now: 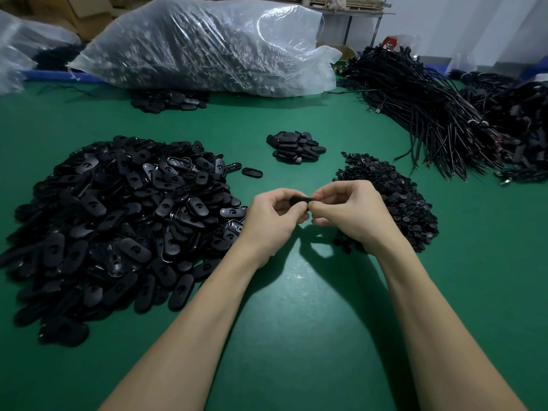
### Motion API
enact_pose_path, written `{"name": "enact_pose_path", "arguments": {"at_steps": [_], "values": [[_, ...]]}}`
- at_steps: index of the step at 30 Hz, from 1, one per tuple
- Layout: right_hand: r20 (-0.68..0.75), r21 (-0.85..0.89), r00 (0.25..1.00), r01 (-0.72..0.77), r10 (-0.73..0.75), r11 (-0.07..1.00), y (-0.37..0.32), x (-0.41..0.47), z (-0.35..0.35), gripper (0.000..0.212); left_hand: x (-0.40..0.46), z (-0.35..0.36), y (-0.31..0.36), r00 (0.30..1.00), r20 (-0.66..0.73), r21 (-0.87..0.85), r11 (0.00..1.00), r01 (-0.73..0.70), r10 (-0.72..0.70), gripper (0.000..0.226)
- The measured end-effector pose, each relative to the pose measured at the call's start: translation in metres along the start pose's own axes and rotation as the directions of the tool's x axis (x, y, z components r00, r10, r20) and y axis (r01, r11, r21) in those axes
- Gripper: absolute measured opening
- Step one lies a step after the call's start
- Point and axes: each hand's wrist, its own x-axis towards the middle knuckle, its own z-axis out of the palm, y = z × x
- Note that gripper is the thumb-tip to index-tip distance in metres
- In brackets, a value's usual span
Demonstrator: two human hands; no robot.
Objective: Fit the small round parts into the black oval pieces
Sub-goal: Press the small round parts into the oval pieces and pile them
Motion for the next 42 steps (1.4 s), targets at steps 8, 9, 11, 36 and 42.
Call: {"name": "enact_pose_path", "arguments": {"at_steps": [8, 9, 11, 36, 42], "values": [[0.059, 0.167, 0.998, 0.015, -0.025, 0.986, -0.002, -0.002, -0.004, 0.008, 0.001, -0.005, 0.001, 0.995, 0.100, -0.233, 0.971, 0.042, -0.019, 0.010], [0.068, 0.187, 0.997, 0.014, -0.027, 0.982, -0.003, -0.002, -0.004, 0.008, 0.001, -0.005, 0.001, 0.994, 0.103, -0.247, 0.968, 0.044, -0.019, 0.011], [0.077, 0.209, 0.997, 0.013, -0.030, 0.978, -0.002, -0.002, -0.005, 0.009, 0.001, -0.006, 0.001, 0.994, 0.109, -0.259, 0.965, 0.048, -0.020, 0.011], [0.007, 0.407, 0.995, 0.092, -0.103, 0.909, 0.011, 0.004, 0.002, 0.013, 0.001, -0.001, 0.001, 0.997, 0.000, -0.382, 0.921, 0.076, -0.083, 0.011], [-0.001, 0.356, 0.989, 0.136, -0.145, 0.924, 0.014, 0.005, -0.003, 0.012, 0.003, -0.001, 0.001, 0.996, 0.001, -0.428, 0.900, 0.086, -0.094, 0.016]]}}
